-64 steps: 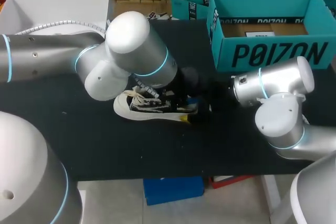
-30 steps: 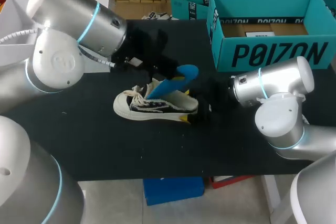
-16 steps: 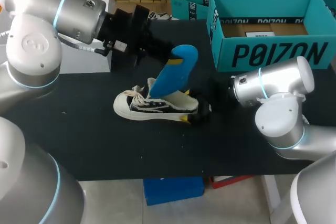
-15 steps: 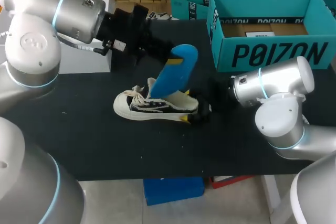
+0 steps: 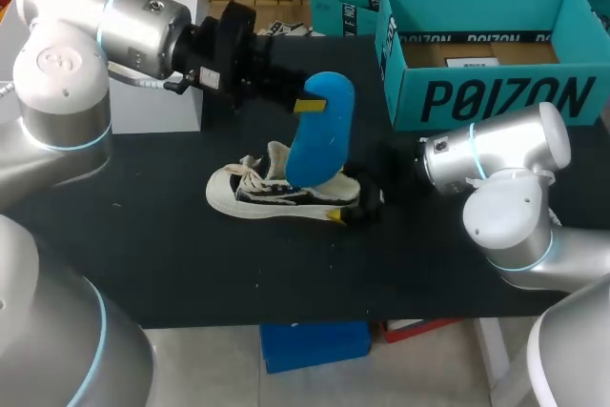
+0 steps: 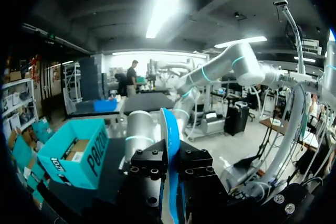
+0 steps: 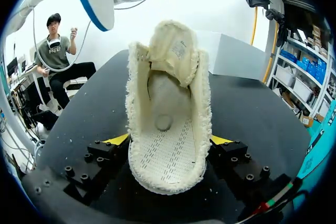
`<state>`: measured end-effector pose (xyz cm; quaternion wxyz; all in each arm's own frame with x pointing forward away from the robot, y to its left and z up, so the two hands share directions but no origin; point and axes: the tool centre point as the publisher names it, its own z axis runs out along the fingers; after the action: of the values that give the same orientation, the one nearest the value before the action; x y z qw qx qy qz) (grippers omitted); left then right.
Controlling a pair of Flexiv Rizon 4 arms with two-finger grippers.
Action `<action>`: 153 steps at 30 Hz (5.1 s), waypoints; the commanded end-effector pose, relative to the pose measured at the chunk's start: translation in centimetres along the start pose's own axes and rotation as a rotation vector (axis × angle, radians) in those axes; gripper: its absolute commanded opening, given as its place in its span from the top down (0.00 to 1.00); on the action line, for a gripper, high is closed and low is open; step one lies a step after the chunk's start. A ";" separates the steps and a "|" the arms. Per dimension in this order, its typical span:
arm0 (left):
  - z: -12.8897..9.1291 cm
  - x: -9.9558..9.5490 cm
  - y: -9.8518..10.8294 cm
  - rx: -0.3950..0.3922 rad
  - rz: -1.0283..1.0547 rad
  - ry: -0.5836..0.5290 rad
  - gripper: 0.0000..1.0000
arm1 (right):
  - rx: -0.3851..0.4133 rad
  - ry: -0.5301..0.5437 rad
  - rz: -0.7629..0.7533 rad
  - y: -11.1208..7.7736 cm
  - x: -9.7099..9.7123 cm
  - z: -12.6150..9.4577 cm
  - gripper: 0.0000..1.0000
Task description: Take the shoe out of the shoebox, open the shoe tongue, remove and reinsert the insole, then place the shoe into the shoebox
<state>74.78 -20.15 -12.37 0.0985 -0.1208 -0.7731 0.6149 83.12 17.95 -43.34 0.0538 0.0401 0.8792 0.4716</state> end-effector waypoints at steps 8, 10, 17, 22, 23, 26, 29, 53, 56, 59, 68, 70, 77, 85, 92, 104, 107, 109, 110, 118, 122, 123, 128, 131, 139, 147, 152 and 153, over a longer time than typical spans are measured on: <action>0.1 0.0 0.0 -0.002 0.002 -0.001 1.00 | 0.002 -0.002 0.002 -0.1 0.0 0.2 1.00; -0.3 0.0 0.3 0.035 -0.060 -0.010 1.00 | 0.002 -0.002 0.002 -0.1 0.0 0.2 1.00; -1.8 -0.3 -1.5 0.142 -0.173 -0.048 1.00 | 0.002 -0.002 0.002 -0.1 0.0 0.2 1.00; -2.7 -0.5 -4.1 0.207 -0.211 -0.056 1.00 | 0.002 -0.002 0.002 -0.1 0.0 0.2 1.00; -2.8 -0.6 -4.6 0.223 -0.214 -0.053 1.00 | 0.002 -0.002 0.002 -0.1 0.0 0.2 1.00; -3.1 -0.4 -6.1 0.285 -0.246 -0.031 1.00 | 0.002 -0.002 0.002 -0.1 0.0 0.2 1.00; -3.2 -0.3 -7.3 0.317 -0.268 -0.015 1.00 | 0.002 -0.002 0.002 -0.1 0.0 0.2 1.00; -4.1 0.7 -9.7 0.319 -0.300 -0.034 1.00 | 0.002 -0.002 0.002 -0.1 0.0 0.2 0.00; -4.1 0.7 -9.7 0.319 -0.300 -0.034 1.00 | 0.026 -0.002 0.004 -0.1 0.1 -0.3 0.00; -4.1 0.7 -9.7 0.319 -0.300 -0.034 1.00 | 0.069 0.001 -0.001 -0.1 0.0 -1.3 0.00; -4.1 0.7 -9.7 0.319 -0.300 -0.034 1.00 | 0.208 0.032 -0.002 0.5 -0.8 -3.6 0.00; -4.1 0.7 -9.7 0.319 -0.300 -0.034 1.00 | 0.238 0.044 0.001 0.6 -0.9 -3.9 0.00; -4.1 0.7 -9.7 0.319 -0.300 -0.034 1.00 | 0.412 0.081 -0.009 1.5 -1.4 -5.0 0.00; -4.1 0.7 -9.7 0.319 -0.300 -0.034 1.00 | 0.605 0.085 -0.017 2.5 -1.6 -5.6 0.00; -4.1 0.7 -9.7 0.319 -0.300 -0.034 1.00 | 0.749 0.099 -0.049 3.6 -1.7 -5.3 0.00; -4.1 0.7 -9.7 0.319 -0.300 -0.034 1.00 | 0.832 0.115 -0.073 4.9 -1.7 -4.9 0.00; -4.1 0.7 -9.7 0.319 -0.300 -0.034 1.00 | 0.837 0.115 -0.072 5.1 -1.8 -4.9 0.00; -4.1 0.7 -9.7 0.319 -0.300 -0.034 1.00 | 0.839 0.114 -0.071 5.3 -1.7 -4.8 0.00; -4.1 0.7 -9.7 0.319 -0.300 -0.034 1.00 | 0.839 0.114 -0.070 5.3 -1.7 -4.8 0.00; -4.1 0.7 -9.7 0.319 -0.300 -0.034 1.00 | 0.829 0.114 -0.065 5.3 -1.7 -4.4 0.00; -4.1 0.7 -9.7 0.319 -0.300 -0.034 1.00 | 0.822 0.114 -0.063 5.3 -1.7 -4.2 0.00; -4.1 0.7 -9.7 0.319 -0.300 -0.034 1.00 | 0.821 0.114 -0.062 5.3 -1.6 -4.2 0.00; -4.1 0.7 -9.7 0.319 -0.300 -0.034 1.00 | 0.818 0.112 -0.062 5.4 -1.6 -4.1 0.00; -4.1 0.7 -9.7 0.319 -0.300 -0.034 1.00 | 0.817 0.110 -0.062 5.4 -1.6 -4.2 0.00; -4.1 0.7 -9.7 0.319 -0.300 -0.034 1.00 | 0.727 0.072 -0.024 4.1 -1.2 -5.4 0.00; -4.1 0.7 -9.7 0.319 -0.300 -0.034 1.00 | 0.530 0.049 -0.020 3.0 -1.0 -5.5 0.00; -4.1 0.7 -9.7 0.319 -0.300 -0.034 1.00 | 0.442 0.048 -0.021 2.3 -1.0 -5.3 0.00; -4.1 0.7 -9.7 0.319 -0.300 -0.034 1.00 | 0.421 0.050 -0.022 2.2 -1.0 -5.2 0.00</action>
<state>74.81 -18.05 -1.92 0.1961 0.0218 -0.6772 0.7089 83.62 15.21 -37.89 0.0245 0.0322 0.9773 0.2080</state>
